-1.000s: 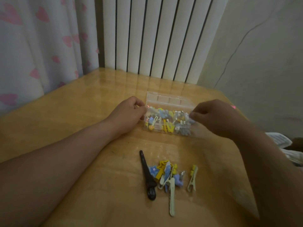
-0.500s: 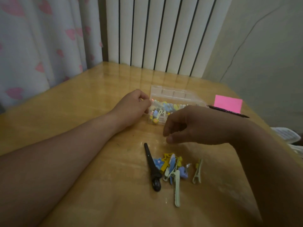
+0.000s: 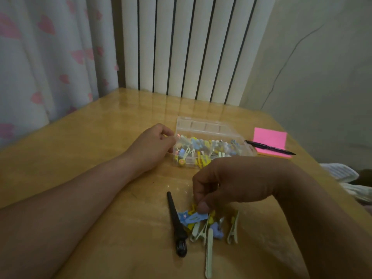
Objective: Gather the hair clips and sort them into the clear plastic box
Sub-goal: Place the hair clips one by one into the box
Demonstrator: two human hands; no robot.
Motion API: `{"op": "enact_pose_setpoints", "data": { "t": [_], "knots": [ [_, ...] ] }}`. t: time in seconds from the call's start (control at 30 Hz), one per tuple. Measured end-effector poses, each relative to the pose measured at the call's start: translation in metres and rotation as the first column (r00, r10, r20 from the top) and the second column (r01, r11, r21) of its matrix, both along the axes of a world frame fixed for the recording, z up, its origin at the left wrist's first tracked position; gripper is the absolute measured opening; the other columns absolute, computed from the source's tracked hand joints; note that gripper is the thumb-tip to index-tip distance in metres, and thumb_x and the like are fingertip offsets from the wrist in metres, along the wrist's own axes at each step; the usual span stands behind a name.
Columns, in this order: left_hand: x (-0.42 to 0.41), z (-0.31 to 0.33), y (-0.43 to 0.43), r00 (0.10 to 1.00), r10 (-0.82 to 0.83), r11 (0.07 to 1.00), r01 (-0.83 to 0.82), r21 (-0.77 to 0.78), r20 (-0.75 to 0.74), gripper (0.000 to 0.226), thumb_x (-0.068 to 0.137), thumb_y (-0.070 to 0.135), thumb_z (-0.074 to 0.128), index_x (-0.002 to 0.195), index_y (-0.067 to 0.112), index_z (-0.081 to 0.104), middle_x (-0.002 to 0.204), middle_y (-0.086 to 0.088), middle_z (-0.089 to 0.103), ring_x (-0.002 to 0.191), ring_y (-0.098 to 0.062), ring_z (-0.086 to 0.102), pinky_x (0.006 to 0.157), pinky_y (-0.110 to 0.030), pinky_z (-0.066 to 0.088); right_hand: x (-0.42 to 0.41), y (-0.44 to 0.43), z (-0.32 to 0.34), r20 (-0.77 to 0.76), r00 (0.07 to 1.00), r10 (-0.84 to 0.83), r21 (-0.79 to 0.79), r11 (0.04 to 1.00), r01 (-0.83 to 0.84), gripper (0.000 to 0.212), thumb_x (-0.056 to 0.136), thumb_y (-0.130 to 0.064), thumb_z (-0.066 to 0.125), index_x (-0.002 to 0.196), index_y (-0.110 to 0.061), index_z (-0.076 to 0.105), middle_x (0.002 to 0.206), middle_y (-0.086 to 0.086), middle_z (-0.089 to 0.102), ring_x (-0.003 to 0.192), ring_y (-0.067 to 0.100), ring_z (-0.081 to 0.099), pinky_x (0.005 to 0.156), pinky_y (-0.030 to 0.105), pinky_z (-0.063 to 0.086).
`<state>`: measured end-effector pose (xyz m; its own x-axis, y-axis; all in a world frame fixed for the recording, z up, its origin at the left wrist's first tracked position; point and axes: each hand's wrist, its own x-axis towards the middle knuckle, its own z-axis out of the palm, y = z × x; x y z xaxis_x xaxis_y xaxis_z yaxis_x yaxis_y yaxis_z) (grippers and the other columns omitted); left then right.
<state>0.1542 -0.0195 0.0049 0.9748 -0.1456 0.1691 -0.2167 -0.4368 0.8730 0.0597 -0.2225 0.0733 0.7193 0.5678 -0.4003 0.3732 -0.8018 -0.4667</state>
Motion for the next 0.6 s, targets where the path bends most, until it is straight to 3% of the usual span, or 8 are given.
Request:
{"op": "enact_pose_setpoints", "data": {
  "t": [0.1, 0.27, 0.47, 0.6],
  "knots": [
    [0.001, 0.0, 0.0, 1.0, 0.004, 1.0, -0.004, 0.006, -0.001, 0.025, 0.104, 0.037, 0.063, 0.121, 0.019, 0.066, 0.088, 0.001, 0.075, 0.085, -0.016, 0.068, 0.088, -0.042, 0.055, 0.001, -0.002, -0.001, -0.015, 1.0, -0.015, 0.019, 1.0, 0.015, 0.011, 0.094, -0.033, 0.078, 0.102, -0.025, 0.076, 0.092, -0.013, 0.076, 0.082, -0.005, 0.066, 0.079, 0.019, 0.053],
    [0.003, -0.003, 0.0, 1.0, 0.007, 1.0, -0.007, -0.019, 0.002, 0.019, 0.103, 0.032, 0.063, 0.119, 0.021, 0.067, 0.09, -0.001, 0.077, 0.086, -0.015, 0.071, 0.087, -0.039, 0.055, 0.004, -0.004, -0.006, 0.001, 1.0, -0.022, 0.013, 1.0, 0.022, 0.017, 0.093, -0.033, 0.079, 0.106, -0.024, 0.076, 0.1, -0.005, 0.078, 0.092, 0.01, 0.072, 0.08, 0.025, 0.056],
    [0.002, -0.004, -0.001, 1.0, 0.019, 1.0, -0.019, 0.003, 0.013, 0.018, 0.104, 0.028, 0.063, 0.118, 0.019, 0.068, 0.088, -0.002, 0.075, 0.081, -0.015, 0.068, 0.081, -0.036, 0.052, 0.007, -0.005, -0.011, 0.053, 0.997, -0.055, -0.012, 0.998, 0.055, 0.01, 0.097, -0.039, 0.073, 0.104, -0.032, 0.075, 0.095, -0.015, 0.075, 0.085, -0.002, 0.067, 0.075, 0.022, 0.048],
    [-0.002, 0.0, 0.0, 1.0, 0.022, 1.0, -0.022, 0.009, 0.01, 0.017, 0.104, 0.03, 0.063, 0.116, 0.019, 0.068, 0.091, -0.003, 0.076, 0.08, -0.014, 0.067, 0.079, -0.035, 0.052, 0.012, -0.006, -0.015, 0.167, 0.982, -0.086, -0.019, 0.996, 0.091, 0.01, 0.098, -0.038, 0.072, 0.103, -0.03, 0.075, 0.093, -0.016, 0.072, 0.084, 0.0, 0.065, 0.072, 0.023, 0.048]
  ]
}}
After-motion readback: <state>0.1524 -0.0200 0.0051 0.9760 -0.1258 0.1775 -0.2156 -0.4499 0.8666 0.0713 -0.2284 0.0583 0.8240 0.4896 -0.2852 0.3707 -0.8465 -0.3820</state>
